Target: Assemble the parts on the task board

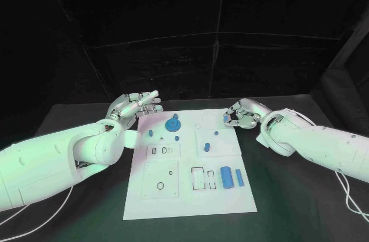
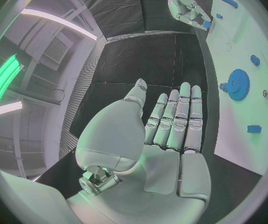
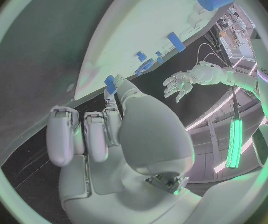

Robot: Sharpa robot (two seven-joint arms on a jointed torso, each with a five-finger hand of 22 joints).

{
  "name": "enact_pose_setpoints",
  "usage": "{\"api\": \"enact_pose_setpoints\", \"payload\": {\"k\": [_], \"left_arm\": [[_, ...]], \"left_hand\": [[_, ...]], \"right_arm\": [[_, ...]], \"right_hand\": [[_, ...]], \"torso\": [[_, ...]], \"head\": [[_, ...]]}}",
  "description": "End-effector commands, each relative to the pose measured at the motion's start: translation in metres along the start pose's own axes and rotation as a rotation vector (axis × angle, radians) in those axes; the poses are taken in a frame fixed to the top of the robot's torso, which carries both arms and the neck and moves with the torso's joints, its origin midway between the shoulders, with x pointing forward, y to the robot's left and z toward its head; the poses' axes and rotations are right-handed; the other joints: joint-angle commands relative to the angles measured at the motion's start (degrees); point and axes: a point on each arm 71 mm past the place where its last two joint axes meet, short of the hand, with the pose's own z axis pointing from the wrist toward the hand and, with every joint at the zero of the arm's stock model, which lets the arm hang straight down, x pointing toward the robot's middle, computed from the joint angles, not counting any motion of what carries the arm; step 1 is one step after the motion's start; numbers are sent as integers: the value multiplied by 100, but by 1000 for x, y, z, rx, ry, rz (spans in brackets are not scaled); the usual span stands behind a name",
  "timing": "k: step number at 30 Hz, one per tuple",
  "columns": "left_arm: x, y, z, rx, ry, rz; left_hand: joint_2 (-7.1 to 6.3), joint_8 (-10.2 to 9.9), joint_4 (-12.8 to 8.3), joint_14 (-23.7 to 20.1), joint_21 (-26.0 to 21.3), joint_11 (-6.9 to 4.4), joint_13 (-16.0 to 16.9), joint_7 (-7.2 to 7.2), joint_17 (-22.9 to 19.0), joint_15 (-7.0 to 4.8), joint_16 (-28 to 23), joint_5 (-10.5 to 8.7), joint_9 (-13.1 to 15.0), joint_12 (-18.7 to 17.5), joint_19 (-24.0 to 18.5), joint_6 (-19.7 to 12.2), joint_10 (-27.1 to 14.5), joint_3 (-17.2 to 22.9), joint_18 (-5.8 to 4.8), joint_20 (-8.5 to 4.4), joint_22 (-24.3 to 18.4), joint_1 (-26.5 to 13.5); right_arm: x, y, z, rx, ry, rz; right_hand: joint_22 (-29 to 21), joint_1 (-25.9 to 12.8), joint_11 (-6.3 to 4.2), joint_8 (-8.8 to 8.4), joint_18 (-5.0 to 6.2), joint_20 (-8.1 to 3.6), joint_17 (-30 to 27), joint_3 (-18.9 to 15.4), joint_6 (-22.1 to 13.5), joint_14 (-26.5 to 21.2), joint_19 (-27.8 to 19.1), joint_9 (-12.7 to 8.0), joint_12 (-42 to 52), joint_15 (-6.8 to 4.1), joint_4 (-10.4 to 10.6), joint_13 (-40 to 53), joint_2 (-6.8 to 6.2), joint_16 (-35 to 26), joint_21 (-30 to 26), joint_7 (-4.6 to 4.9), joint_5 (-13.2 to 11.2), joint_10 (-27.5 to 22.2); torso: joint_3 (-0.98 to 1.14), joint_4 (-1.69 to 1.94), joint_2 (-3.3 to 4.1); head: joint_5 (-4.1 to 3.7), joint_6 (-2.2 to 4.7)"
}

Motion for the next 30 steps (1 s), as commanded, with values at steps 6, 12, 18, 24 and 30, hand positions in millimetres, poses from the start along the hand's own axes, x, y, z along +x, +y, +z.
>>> {"api": "enact_pose_setpoints", "payload": {"k": [6,12,18,24,30], "left_arm": [[-1,-2,0,8,8,-2],[-2,-2,0,9,5,0],[-1,-2,2,10,5,0],[-2,-1,4,10,1,2],[-1,-1,5,11,0,3]], "left_hand": [[19,-34,-20,-40,-35,1,-5,80,6,-4,-19,7,0,-26,39,-35,-39,-30,32,2,-10,31],[23,-34,-21,-39,-35,1,-5,80,7,-4,-19,7,0,-26,39,-35,-39,-30,32,1,-10,32],[25,-34,-23,-38,-36,1,-4,79,8,-5,-19,7,1,-25,40,-34,-39,-31,32,1,-11,34],[25,-34,-23,-38,-36,1,-4,79,8,-5,-19,7,1,-25,40,-34,-39,-31,32,1,-11,34],[25,-34,-23,-38,-36,1,-4,79,8,-5,-19,7,1,-25,40,-34,-39,-31,32,1,-11,34]], "right_arm": [[2,42,-8,-15,-30,41],[16,84,-6,-57,-24,5],[37,127,3,-105,9,-2],[59,163,15,-139,46,-19],[78,175,21,-141,77,-31]], "right_hand": [[243,-33,-2,-70,-90,-49,1136,108,-75,520,-4,-29,-78,-4,-6,548,90,-12,4,7,10,-58],[236,-19,5,-85,-89,-42,1131,184,-79,519,-6,-32,-84,2,-51,547,79,-16,0,14,83,-61],[240,-17,5,-88,-90,-40,1128,201,-78,518,-4,-32,-87,3,-68,546,61,-17,1,15,96,-62],[236,-17,7,-91,-89,-39,1116,224,-76,516,-5,-32,-87,4,-81,548,57,-23,-1,17,110,-61],[231,-18,7,-92,-88,-39,1112,229,-77,515,-7,-32,-84,4,-83,550,57,-26,-3,18,114,-59]], "torso": [[-44,14,-39],[-66,15,-66],[-98,44,-99],[-132,56,-109],[-118,50,-108]], "head": [[35,-18],[105,-50],[239,-100],[333,-146],[404,-184]]}}
